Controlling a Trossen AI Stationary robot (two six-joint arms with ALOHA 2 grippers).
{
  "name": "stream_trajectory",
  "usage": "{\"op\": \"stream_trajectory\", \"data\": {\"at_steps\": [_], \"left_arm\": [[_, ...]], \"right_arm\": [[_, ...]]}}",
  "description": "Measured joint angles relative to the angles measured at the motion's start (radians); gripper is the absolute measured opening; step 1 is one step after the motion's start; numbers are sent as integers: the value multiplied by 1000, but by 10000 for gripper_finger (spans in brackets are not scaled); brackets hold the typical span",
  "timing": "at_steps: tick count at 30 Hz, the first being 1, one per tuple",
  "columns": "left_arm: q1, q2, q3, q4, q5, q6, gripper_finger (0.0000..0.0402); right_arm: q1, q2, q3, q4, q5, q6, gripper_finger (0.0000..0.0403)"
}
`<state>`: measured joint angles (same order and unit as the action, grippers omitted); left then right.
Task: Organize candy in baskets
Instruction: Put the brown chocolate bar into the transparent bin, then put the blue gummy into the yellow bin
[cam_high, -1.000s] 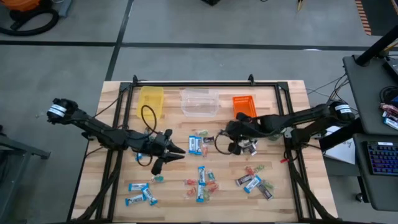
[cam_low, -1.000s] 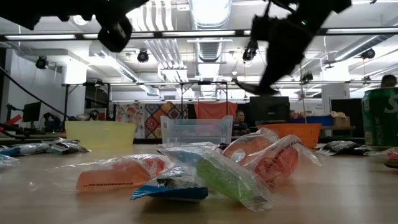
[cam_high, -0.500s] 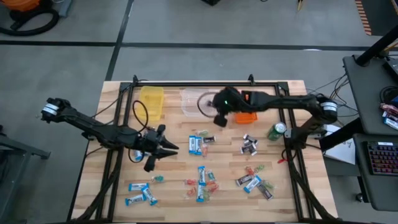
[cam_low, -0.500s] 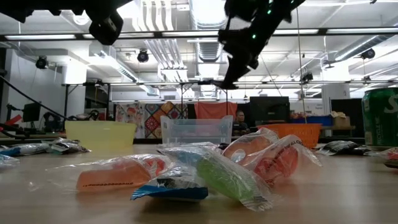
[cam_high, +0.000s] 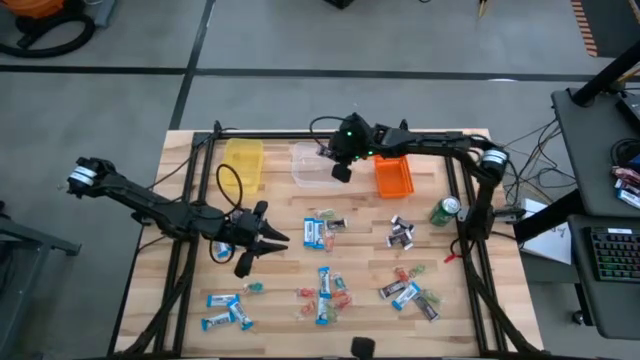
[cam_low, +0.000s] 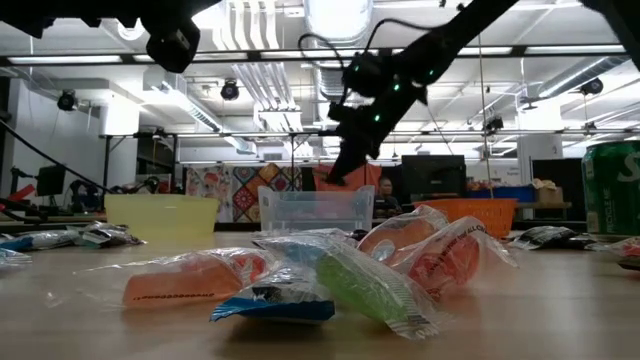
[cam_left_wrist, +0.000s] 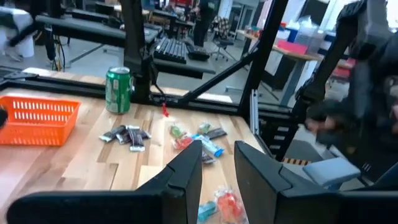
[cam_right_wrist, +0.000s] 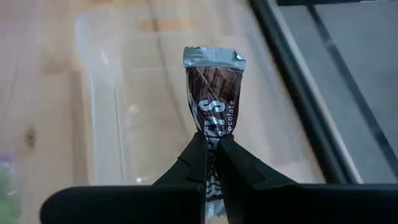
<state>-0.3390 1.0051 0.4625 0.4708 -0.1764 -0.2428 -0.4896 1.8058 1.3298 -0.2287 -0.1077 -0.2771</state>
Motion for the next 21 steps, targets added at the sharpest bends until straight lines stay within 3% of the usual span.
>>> {"op": "stream_trajectory", "data": {"at_steps": [8, 17, 21], "left_arm": [[-1, 2, 0, -7, 0, 25, 77], [-1, 51, 0, 25, -34, 21, 77], [-1, 65, 0, 16, -105, -62, 77]], "right_arm": [[11, 74, 32, 2, -4, -11, 25], [14, 68, 33, 3, 4, 54, 132], [17, 52, 32, -8, 3, 96, 166]]}}
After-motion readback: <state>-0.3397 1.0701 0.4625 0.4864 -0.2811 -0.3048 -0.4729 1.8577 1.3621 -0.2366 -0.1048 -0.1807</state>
